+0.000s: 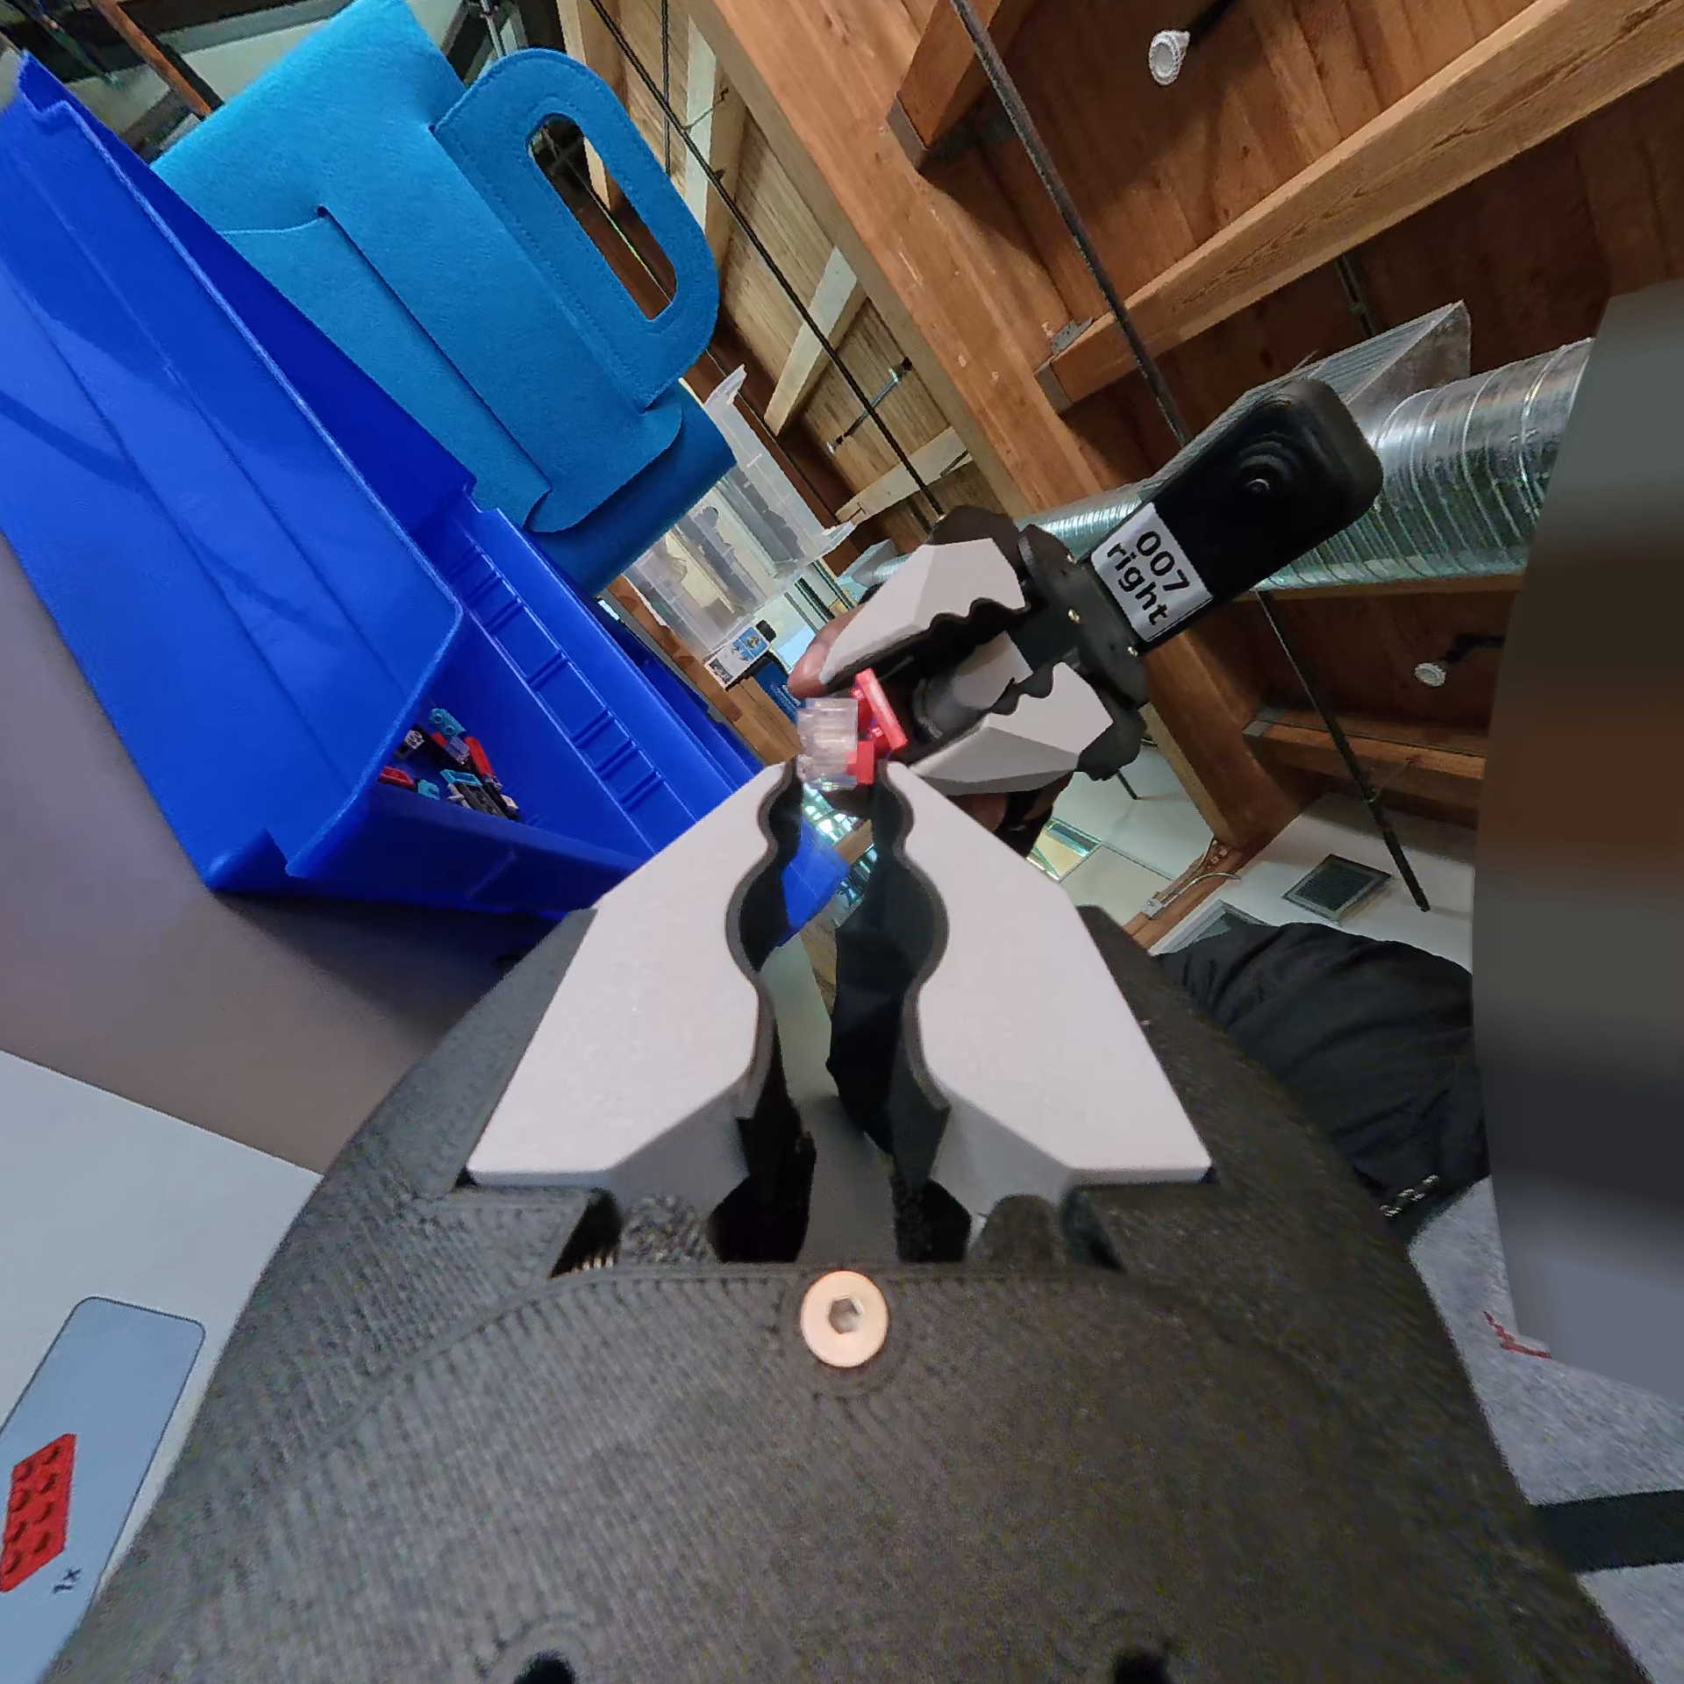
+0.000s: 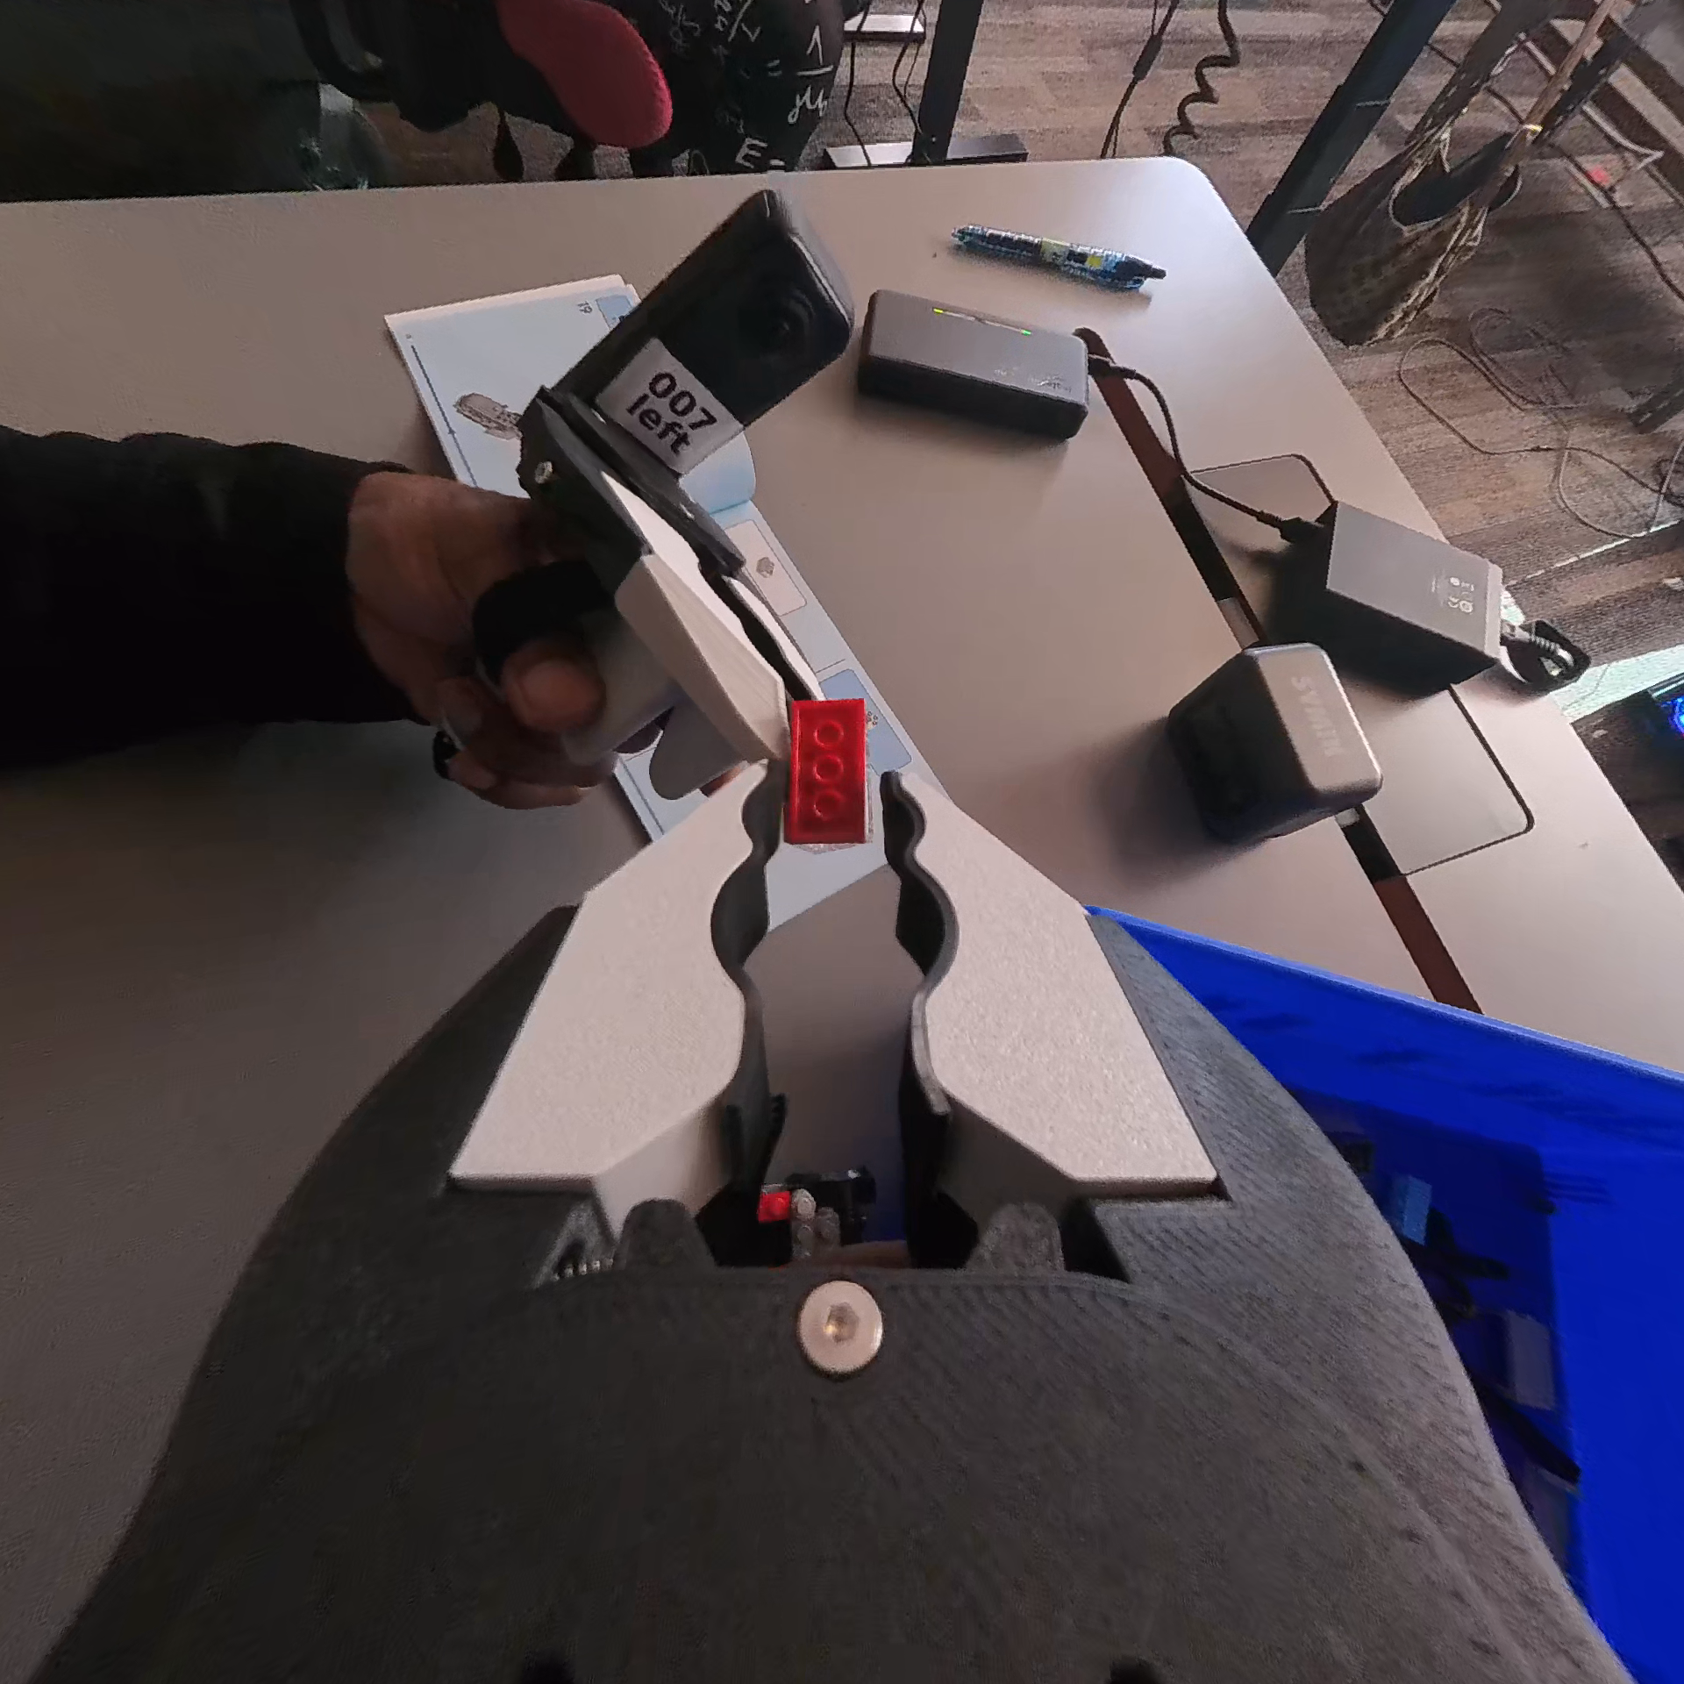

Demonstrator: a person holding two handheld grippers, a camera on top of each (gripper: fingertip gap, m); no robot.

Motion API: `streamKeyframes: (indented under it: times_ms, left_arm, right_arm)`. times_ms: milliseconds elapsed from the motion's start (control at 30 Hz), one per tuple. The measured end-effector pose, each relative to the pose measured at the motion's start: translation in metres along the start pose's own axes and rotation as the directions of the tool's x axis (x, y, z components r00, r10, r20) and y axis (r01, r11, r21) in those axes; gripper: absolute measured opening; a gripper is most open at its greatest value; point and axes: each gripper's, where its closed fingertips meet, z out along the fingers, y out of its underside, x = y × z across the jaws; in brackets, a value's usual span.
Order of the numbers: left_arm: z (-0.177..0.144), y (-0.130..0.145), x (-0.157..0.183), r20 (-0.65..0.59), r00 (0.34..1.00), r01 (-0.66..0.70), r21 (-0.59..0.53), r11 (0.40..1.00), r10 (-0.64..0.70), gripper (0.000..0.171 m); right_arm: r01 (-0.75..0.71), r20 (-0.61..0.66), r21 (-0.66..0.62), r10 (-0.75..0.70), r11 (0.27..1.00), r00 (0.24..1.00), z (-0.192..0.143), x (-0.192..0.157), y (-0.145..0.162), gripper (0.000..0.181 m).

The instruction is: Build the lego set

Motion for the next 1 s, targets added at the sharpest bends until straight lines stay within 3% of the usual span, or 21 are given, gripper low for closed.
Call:
streamKeyframes:
  times_ms: [433, 1000]
  left_arm:
    - [0.0005, 0.0017, 0.002, -0.003, 1.0, -0.007, -0.013, 1.0, 0.007, 0.014]
    - [0.0009, 0.0074, 0.0012, 0.035, 0.996, -0.082, -0.071, 0.994, 0.085, 0.014]
  right_arm:
    - [-0.139, 0.063, 0.05, 0.136, 0.989, 0.989, -0.004, 0.0061, -0.0011, 0.03]
    - [-0.207, 0.138, 0.044, 0.2, 0.977, 0.97, -0.0004, 0.0028, 0.0058, 0.028]
